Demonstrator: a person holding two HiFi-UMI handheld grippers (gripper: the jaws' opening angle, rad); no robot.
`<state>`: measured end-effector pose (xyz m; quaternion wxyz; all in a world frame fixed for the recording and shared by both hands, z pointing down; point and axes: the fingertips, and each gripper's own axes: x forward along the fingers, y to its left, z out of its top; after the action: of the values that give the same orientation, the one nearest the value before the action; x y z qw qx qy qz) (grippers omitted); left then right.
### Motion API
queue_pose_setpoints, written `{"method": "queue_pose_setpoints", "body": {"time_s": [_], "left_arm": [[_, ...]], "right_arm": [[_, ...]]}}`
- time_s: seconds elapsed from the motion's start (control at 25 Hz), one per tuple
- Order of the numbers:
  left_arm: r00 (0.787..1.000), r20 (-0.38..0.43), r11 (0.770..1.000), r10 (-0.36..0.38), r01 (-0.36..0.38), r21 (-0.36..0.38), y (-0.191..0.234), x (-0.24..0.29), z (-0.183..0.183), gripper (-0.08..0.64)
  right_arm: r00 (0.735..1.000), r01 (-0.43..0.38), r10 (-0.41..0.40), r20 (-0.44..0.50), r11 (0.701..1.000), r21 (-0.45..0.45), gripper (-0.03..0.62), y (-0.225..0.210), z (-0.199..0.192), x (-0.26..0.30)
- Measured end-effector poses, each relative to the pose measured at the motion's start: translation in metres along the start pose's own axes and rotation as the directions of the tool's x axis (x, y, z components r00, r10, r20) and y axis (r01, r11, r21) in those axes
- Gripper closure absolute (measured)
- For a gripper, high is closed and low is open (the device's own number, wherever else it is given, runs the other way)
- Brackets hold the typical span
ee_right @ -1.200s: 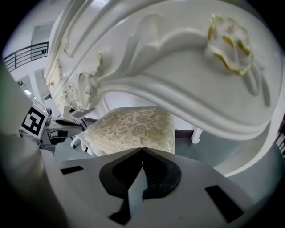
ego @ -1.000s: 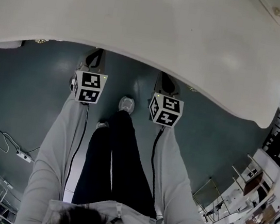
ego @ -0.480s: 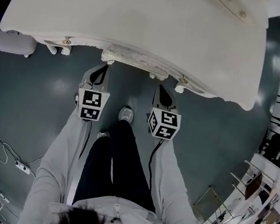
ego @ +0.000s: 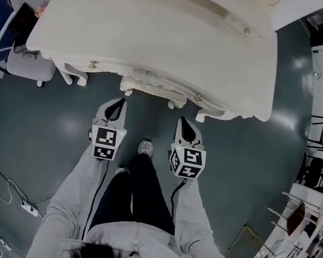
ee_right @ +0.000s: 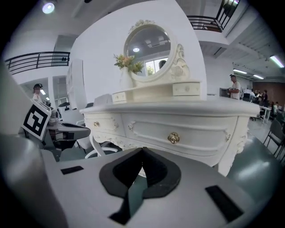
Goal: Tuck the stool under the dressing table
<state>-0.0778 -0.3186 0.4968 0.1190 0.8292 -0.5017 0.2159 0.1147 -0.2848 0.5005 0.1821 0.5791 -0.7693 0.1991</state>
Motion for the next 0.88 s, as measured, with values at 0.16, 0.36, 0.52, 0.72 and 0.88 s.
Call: {"method": "queue_pose_setpoints", "body": {"time_s": [0.16,0.36,0.52,0.72,0.88], "left_arm": [[0.999,0.05,1.0,-0.006,0.007,-0.012,-0.006,-0.028,0.028,0.552],[0.994,0.109,1.0,-0.003,0.005,-0.026,-0.013,-0.064,0.06,0.552],[0.99,0.139,0.998,0.014,-0.005,-0.061,-0.013,-0.089,0.08,0.552],[0.984,0.179,0.998,0.02,-0.008,-0.069,-0.015,-0.12,0.104,0.552],[0.976,0.217,0.999,0.016,-0.006,-0.046,-0.021,-0.146,0.121,0.552]], "right_arm": [[0.999,0.005,-0.004,0.046,1.0,-0.024,0.591,0.011,0.025,-0.029],[0.995,0.004,-0.001,0.103,1.0,-0.029,0.591,0.02,0.056,-0.066],[0.99,0.01,-0.005,0.143,0.999,-0.038,0.591,0.025,0.077,-0.093],[0.982,0.016,-0.004,0.187,0.998,-0.061,0.591,0.033,0.101,-0.124],[0.975,0.014,0.003,0.223,0.997,-0.077,0.591,0.041,0.117,-0.146]]}}
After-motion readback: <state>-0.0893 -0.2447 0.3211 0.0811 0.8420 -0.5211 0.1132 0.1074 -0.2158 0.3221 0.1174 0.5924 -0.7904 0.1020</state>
